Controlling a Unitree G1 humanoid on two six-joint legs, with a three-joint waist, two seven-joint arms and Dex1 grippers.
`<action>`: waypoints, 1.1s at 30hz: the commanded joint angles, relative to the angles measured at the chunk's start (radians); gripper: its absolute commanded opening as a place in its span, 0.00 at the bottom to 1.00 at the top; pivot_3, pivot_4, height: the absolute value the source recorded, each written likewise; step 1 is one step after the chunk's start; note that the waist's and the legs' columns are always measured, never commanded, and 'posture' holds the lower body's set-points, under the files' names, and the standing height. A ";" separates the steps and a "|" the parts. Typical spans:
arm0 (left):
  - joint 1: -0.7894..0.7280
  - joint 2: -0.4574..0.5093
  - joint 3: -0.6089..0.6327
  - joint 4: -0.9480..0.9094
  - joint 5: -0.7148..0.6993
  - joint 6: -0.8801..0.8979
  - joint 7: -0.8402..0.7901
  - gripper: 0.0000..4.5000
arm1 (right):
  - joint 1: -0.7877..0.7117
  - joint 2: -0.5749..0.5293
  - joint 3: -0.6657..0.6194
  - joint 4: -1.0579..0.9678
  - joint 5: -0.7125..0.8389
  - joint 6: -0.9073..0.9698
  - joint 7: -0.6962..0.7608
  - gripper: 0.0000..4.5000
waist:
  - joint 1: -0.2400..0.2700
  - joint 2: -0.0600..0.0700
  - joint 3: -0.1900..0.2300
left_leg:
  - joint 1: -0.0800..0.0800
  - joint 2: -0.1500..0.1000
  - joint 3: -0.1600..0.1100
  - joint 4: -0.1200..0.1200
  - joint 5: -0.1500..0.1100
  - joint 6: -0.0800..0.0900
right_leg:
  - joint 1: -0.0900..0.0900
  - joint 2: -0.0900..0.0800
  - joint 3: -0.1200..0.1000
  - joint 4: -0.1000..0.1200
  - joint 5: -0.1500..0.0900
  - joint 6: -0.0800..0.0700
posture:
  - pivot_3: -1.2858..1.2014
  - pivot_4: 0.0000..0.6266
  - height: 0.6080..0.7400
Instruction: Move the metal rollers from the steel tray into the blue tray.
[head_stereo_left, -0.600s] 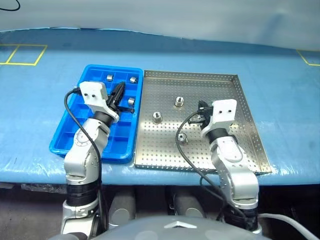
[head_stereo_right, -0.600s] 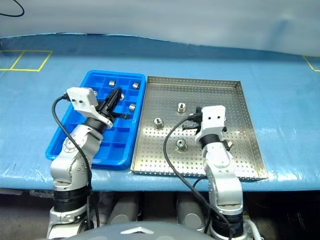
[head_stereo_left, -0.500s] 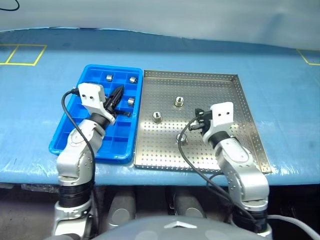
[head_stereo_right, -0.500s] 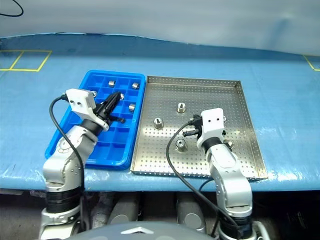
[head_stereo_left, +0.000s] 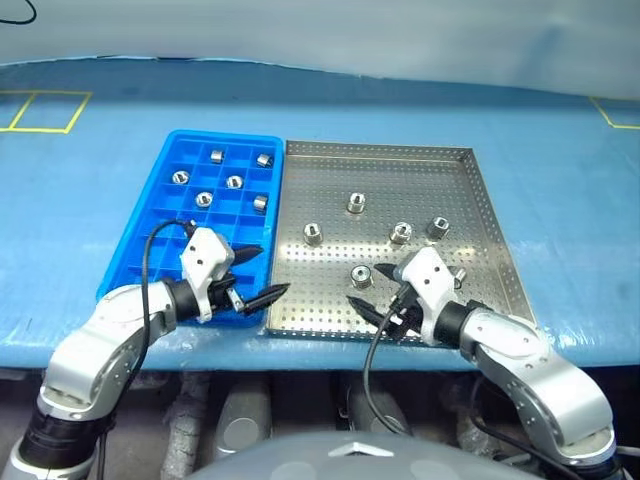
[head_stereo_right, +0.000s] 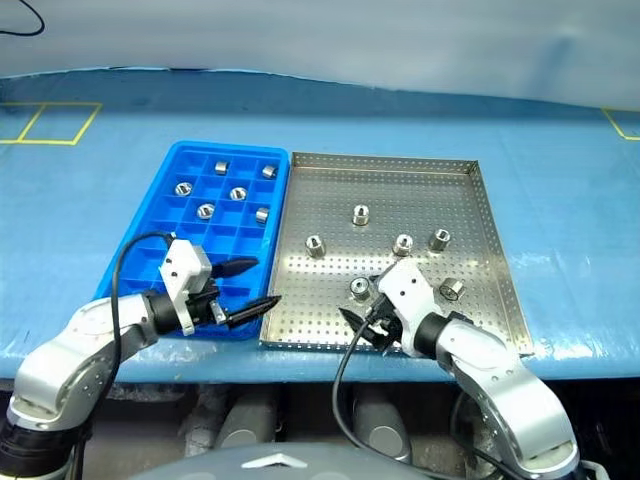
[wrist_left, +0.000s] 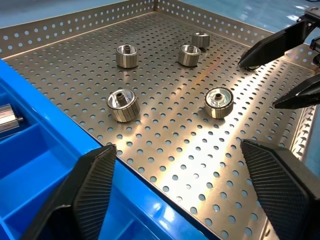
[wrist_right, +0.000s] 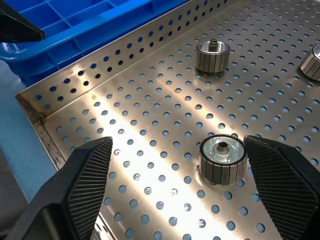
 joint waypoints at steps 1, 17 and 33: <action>0.022 0.023 0.047 -0.049 -0.026 0.004 -0.010 1.00 | -0.007 -0.019 0.002 -0.038 0.033 -0.009 0.013 0.99 | 0.004 0.000 0.000 | 0.000 0.000 0.000 0.000 0.000 0.000 | 0.000 0.000 0.000 0.000 0.000 0.000 | 0.55 0.24 1.00; -0.002 -0.018 0.046 -0.037 0.034 -0.012 0.105 1.00 | -0.069 0.000 0.055 0.008 -0.026 -0.030 -0.097 0.99 | 0.010 0.000 0.000 | 0.000 0.000 0.000 0.000 0.000 0.000 | 0.000 0.000 0.000 0.000 0.000 0.000 | 0.55 0.24 1.00; -0.376 -0.177 -0.206 0.206 0.168 0.087 0.200 1.00 | -0.172 0.129 0.140 0.084 -0.054 0.035 -0.211 0.99 | 0.022 0.000 0.000 | -0.002 -0.001 -0.002 0.001 0.000 0.000 | 0.000 0.001 -0.001 0.000 0.004 0.007 | 0.56 0.24 1.00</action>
